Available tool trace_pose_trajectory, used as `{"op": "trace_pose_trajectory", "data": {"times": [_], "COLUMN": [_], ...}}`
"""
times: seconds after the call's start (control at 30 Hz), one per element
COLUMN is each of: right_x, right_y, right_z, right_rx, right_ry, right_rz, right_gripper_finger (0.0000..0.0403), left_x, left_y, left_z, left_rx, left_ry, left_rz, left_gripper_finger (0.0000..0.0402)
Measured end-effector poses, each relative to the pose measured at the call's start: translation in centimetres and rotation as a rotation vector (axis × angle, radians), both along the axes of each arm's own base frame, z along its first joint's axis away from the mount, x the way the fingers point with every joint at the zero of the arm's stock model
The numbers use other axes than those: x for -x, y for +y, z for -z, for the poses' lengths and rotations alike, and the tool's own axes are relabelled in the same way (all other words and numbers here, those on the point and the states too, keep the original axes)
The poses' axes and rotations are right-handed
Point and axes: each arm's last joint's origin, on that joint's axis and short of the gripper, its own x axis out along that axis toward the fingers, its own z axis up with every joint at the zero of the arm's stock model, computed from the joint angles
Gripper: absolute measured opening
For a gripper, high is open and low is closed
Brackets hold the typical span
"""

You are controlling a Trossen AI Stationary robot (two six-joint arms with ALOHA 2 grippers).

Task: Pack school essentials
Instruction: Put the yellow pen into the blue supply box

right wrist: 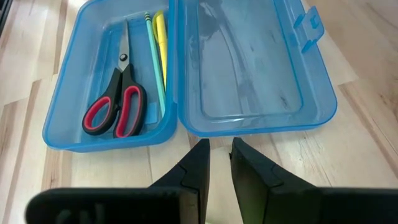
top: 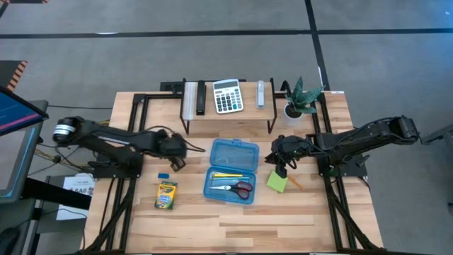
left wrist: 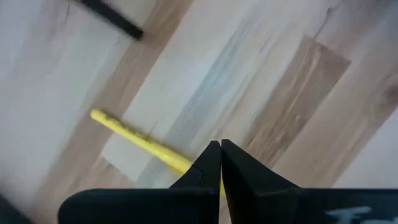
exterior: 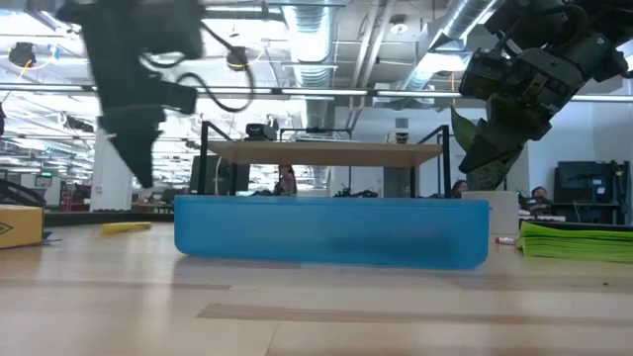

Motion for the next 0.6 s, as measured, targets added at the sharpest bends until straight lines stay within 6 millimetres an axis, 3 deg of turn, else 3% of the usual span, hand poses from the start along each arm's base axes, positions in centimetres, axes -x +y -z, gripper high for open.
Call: {"op": "trace_pose_trajectory", "data": {"times": [0.17, 0.3, 0.43, 0.6], "right_x": [0.0, -0.1, -0.1, -0.1], "right_y": [0.0, 0.0, 0.0, 0.0], "right_z": [-0.1, -0.1, -0.1, -0.1], "right_rx": [0.0, 0.0, -0.001, 0.0], "right_ry": [-0.007, -0.017, -0.018, -0.017], "right_rz": [0.0, 0.001, 0.002, 0.002], "right_gripper_finger": [0.0088, 0.0088, 0.0088, 0.0088], "left_x": [2.8, 4.5, 5.1, 4.5], "left_y": [0.1, 0.2, 0.2, 0.3], "left_z": [1.3, 3.4, 4.8, 5.4], "left_rx": [0.095, 0.128, 0.111, 0.079], "left_ry": [-0.215, -0.212, -0.174, -0.186], "left_rz": [-0.143, -0.276, -0.358, -0.381], "left_gripper_finger": [0.0012, 0.0055, 0.011, 0.0168]}}
